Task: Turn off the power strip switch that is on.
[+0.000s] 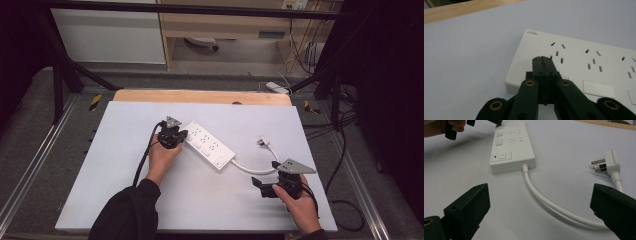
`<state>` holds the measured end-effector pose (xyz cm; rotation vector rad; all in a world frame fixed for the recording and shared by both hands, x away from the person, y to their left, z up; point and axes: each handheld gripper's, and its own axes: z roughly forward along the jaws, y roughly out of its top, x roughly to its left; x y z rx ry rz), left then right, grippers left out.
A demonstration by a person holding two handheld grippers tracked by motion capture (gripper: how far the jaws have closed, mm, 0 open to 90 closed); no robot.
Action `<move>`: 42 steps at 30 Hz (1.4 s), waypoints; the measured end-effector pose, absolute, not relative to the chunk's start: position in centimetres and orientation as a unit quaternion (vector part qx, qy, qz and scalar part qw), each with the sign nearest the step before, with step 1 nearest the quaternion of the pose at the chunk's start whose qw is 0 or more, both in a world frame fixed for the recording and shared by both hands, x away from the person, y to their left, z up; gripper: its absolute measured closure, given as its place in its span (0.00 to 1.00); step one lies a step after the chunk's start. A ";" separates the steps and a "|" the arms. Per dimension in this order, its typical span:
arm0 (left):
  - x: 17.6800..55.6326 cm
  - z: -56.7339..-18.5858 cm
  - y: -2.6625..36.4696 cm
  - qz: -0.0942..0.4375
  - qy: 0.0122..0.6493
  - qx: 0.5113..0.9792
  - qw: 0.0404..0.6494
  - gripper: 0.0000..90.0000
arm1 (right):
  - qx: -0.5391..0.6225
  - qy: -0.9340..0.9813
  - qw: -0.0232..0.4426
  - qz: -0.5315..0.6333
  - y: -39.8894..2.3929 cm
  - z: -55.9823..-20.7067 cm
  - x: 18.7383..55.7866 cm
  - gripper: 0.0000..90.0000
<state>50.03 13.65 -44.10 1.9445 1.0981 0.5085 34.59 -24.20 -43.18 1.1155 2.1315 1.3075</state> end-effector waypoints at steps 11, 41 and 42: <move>50.0 -44.1 13.6 0.207 0.434 0.774 0.412 1.00 | 0.399 0.762 0.200 0.468 -24.2 -43.2 34.6 0.03; 49.9 -44.0 13.2 0.203 0.431 0.768 0.428 1.00 | 0.398 0.762 0.201 0.469 -24.3 -43.1 34.6 0.03; 49.9 -44.0 13.2 0.203 0.431 0.768 0.428 1.00 | 0.398 0.762 0.201 0.469 -24.3 -43.1 34.6 0.03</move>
